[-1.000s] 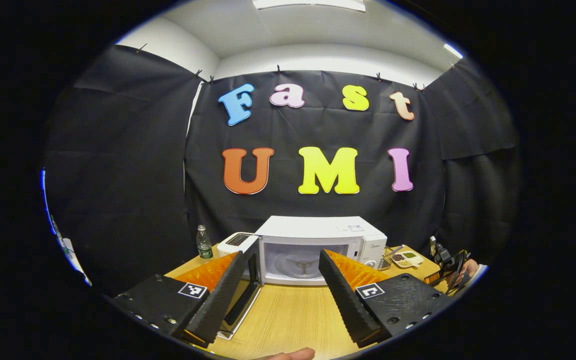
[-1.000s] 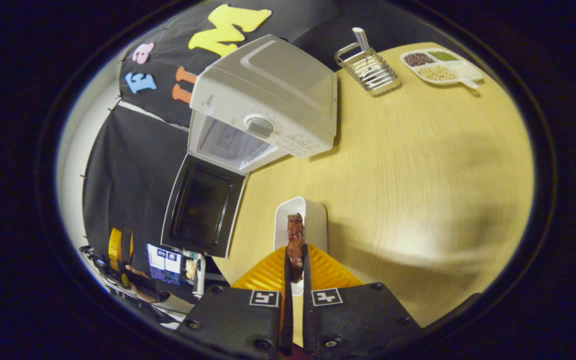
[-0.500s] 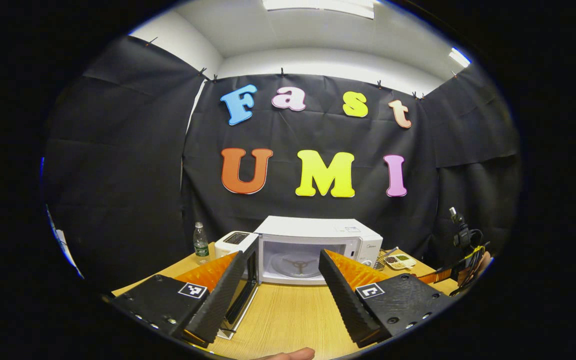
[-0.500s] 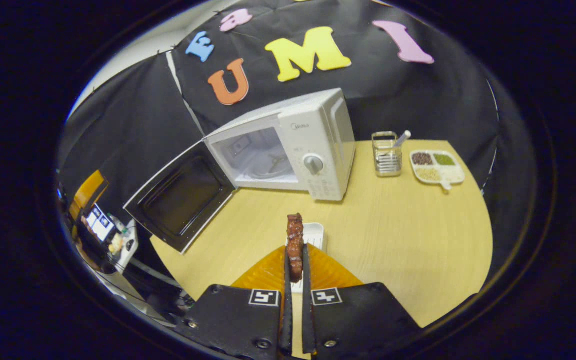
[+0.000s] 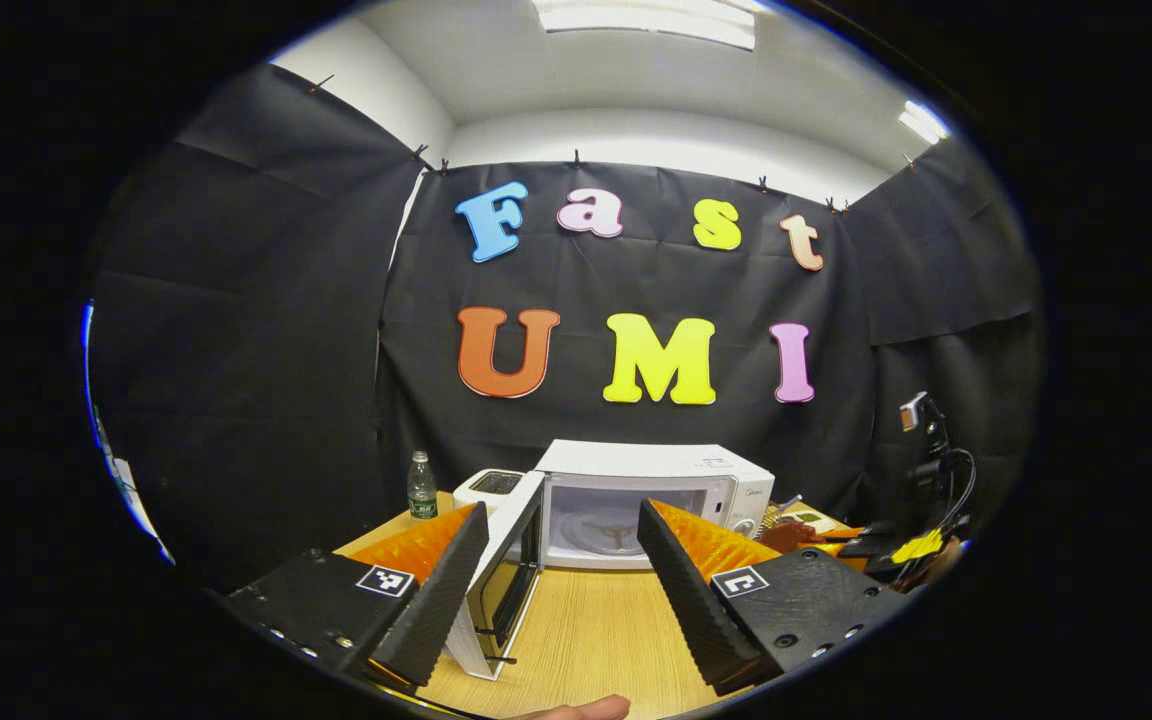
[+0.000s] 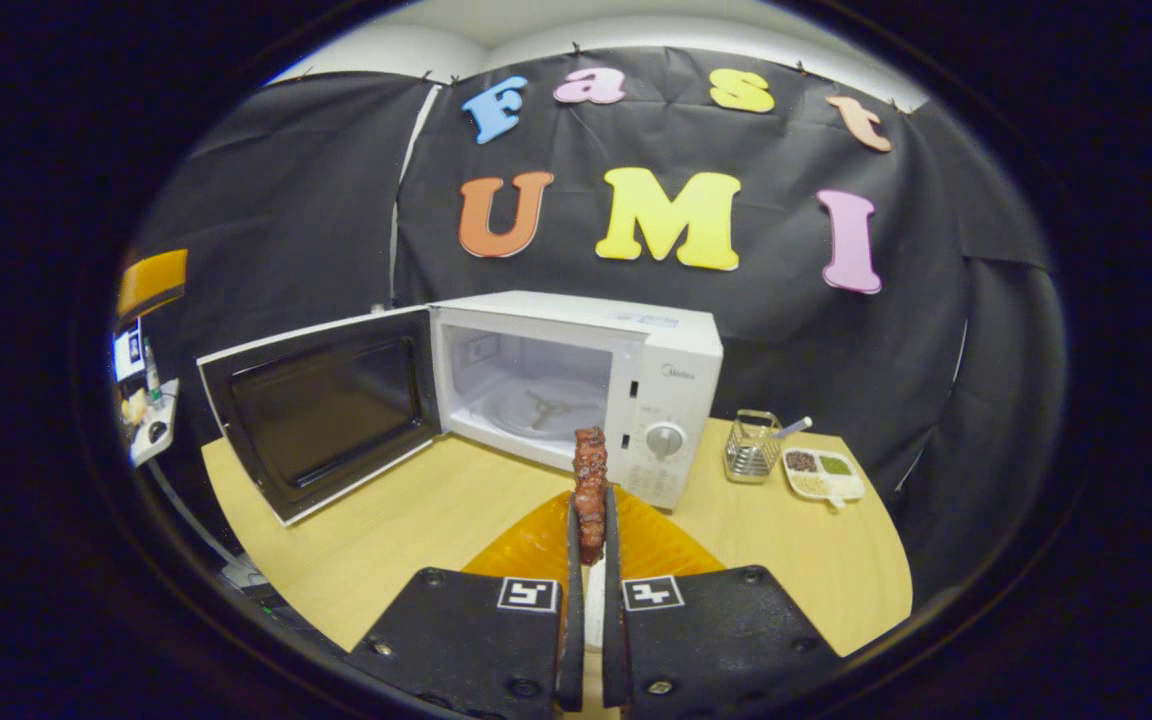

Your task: Open the microwave oven with the left hand, put the food in, and close the microwave oven.

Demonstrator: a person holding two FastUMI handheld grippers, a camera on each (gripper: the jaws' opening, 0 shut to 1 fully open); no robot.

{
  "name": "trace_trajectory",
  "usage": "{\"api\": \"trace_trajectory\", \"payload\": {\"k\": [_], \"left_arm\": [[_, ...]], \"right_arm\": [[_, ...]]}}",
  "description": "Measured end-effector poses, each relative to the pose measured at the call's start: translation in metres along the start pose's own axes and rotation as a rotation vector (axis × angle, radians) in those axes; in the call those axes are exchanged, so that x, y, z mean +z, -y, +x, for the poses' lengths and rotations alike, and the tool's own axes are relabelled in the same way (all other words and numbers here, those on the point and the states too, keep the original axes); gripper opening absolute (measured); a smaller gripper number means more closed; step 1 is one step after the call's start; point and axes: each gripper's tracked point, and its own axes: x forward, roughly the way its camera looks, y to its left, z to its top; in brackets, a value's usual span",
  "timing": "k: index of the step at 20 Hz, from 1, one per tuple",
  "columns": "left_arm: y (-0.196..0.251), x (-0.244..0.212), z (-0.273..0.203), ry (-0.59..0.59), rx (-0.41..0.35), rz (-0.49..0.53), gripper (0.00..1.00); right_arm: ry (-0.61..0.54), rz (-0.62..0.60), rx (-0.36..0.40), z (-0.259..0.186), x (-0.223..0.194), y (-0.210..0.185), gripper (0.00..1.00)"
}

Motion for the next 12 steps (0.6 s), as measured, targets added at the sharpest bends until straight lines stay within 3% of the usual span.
{"api": "trace_trajectory", "payload": {"k": [3,7,12], "left_arm": [[-0.012,0.004,-0.004,0.026,0.005,0.03,0.92],[-0.016,-0.002,-0.007,0.014,-0.006,0.031,0.92],[-0.009,-0.013,-0.007,-0.001,-0.049,0.028,0.92]], "right_arm": [[0.039,-0.029,-0.031,0.023,0.003,-0.032,0.11],[0.042,0.049,-0.039,0.062,0.004,-0.074,0.1],[0.084,0.13,-0.122,0.127,0.024,-0.089,0.11]]}}
